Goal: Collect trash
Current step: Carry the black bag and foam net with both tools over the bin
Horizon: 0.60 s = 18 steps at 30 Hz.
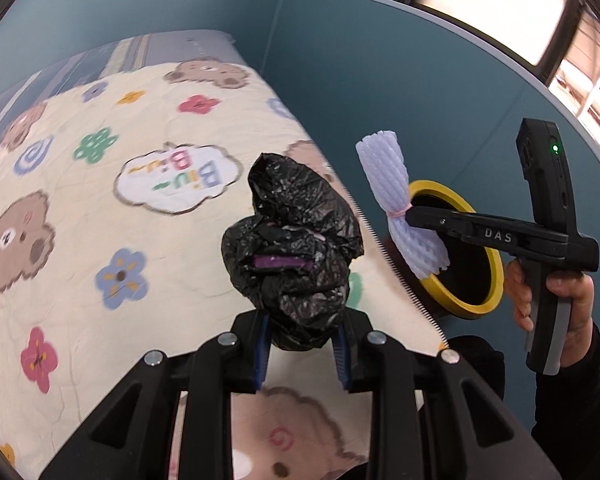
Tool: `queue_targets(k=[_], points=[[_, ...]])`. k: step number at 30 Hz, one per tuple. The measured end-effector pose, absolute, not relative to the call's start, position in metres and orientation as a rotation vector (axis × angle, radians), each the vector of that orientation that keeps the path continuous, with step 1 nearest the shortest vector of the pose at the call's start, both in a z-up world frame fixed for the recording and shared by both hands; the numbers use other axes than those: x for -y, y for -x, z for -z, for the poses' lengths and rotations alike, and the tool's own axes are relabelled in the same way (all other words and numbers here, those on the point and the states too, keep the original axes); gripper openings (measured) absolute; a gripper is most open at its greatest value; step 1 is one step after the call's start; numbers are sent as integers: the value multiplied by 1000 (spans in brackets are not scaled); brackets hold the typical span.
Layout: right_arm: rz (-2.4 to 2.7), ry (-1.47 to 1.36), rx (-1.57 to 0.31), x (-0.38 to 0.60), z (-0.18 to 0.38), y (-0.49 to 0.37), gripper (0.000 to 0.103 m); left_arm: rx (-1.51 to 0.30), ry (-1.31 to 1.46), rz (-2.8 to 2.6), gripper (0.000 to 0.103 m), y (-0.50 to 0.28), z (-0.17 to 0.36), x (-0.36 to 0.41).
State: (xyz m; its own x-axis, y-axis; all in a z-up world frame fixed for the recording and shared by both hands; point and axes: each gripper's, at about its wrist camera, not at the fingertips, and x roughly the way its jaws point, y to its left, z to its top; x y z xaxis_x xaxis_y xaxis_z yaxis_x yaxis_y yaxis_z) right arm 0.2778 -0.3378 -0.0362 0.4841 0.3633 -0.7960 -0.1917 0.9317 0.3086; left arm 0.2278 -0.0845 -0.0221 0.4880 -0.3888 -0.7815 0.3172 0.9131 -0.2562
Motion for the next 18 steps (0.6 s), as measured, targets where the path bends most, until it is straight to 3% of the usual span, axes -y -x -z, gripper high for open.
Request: queue_targets(k=[18], points=[[-140,-321,-882,472,23,-251,20,-915,-116,585,24,-257,16,233]])
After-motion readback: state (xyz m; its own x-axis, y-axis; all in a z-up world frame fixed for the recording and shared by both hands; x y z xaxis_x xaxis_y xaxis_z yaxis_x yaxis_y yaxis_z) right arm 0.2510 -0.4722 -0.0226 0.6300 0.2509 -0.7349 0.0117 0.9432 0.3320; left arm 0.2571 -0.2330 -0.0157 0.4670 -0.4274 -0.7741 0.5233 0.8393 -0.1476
